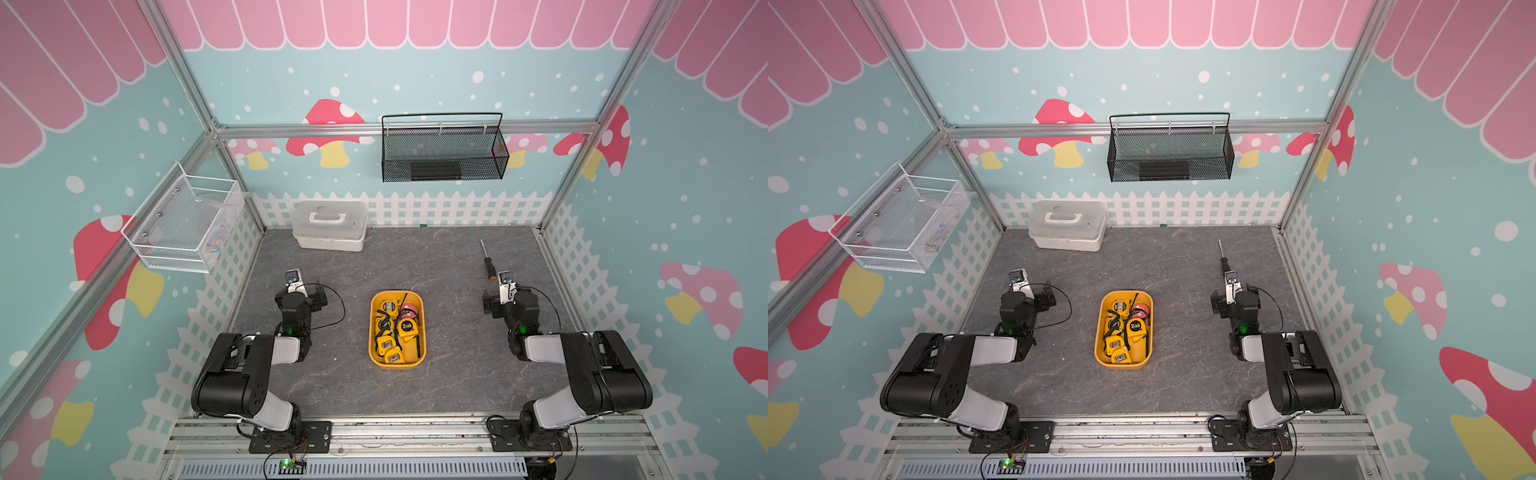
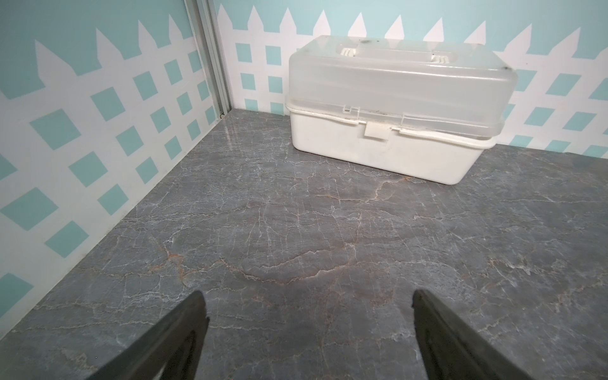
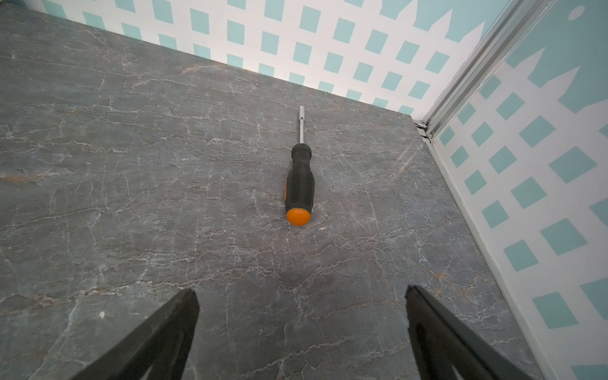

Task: Take the tape measure out of the storage box
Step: Pick up the tape measure from the storage box.

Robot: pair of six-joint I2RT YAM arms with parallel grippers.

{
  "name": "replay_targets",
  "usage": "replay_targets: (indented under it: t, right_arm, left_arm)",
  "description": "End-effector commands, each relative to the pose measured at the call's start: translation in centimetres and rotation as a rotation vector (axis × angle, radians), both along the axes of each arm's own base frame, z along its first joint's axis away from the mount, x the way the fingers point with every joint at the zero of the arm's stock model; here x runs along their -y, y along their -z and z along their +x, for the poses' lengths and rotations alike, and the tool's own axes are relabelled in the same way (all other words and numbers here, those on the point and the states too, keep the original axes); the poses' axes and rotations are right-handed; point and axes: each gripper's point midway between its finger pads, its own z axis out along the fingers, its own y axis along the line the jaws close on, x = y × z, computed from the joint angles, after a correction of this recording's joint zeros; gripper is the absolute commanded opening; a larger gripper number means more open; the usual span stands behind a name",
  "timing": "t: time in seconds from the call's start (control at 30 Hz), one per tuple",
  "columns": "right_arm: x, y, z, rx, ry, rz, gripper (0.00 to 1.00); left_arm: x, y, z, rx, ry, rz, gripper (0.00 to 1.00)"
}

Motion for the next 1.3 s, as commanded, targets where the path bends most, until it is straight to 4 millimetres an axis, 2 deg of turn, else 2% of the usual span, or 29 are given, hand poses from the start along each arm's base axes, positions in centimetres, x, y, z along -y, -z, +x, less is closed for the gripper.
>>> replay_targets:
  t: [0.0, 0.17, 0.23, 0.33, 0.43, 0.53, 0.63, 0.73, 0.9, 0.97, 1.07, 1.27]
  right_arm:
    - [-0.1, -0.4, 0.0, 0.013, 0.002, -0.008, 0.99]
    - [-0.2, -1.6, 0.0, 0.02, -0.001, -0.01, 0.99]
    - [-0.5, -2.4, 0.1, -0.048, -0.004, -0.01, 0.99]
    - [-0.9, -3.7, -0.1, -0.164, -0.002, 0.022, 0.99]
    - [-2.2, -4.9, -0.7, -0.217, -0.027, 0.046, 0.99]
    - [-4.7, -6.0, -1.4, -0.266, -0.102, 0.056, 0.99]
    - [-8.7, -6.8, -2.3, -0.318, -0.239, 0.05, 0.98]
    - [-12.8, -7.5, -3.7, -0.364, -0.394, 0.049, 0.99]
    - [-18.6, -7.8, -6.6, -0.43, -0.65, 0.115, 0.99]
    - [-20.0, -7.4, -7.6, -0.453, -0.712, 0.121, 0.98]
    - [-21.0, -6.9, -8.4, -0.485, -0.742, 0.103, 0.98]
    - [-22.4, -7.8, -9.3, -0.469, -0.794, 0.077, 0.98]
  left_arm:
    - [0.2, -1.0, 0.3, 0.028, 0.006, 0.018, 0.95]
    - [-0.1, -4.4, -0.7, -0.054, -0.023, -0.018, 0.94]
    - [0.5, -5.4, -1.4, -0.083, -0.006, -0.05, 0.92]
    - [2.0, -5.9, -2.4, -0.113, 0.049, -0.102, 0.91]
    - [3.6, -5.6, -3.3, -0.151, 0.098, -0.135, 0.9]
    - [6.2, -5.4, -3.8, -0.208, 0.167, -0.144, 0.89]
    - [8.3, -5.1, -3.8, -0.259, 0.206, -0.193, 0.87]
    - [8.8, -4.8, -3.7, -0.288, 0.168, -0.296, 0.84]
    - [10.3, -4.1, -3.4, -0.339, 0.189, -0.398, 0.81]
    - [11.2, -3.5, -3.5, -0.387, 0.222, -0.419, 0.79]
    - [12.4, -2.8, -3.7, -0.451, 0.255, -0.414, 0.75]
    - [15.1, -2.2, -4.8, -0.521, 0.331, -0.362, 0.74]
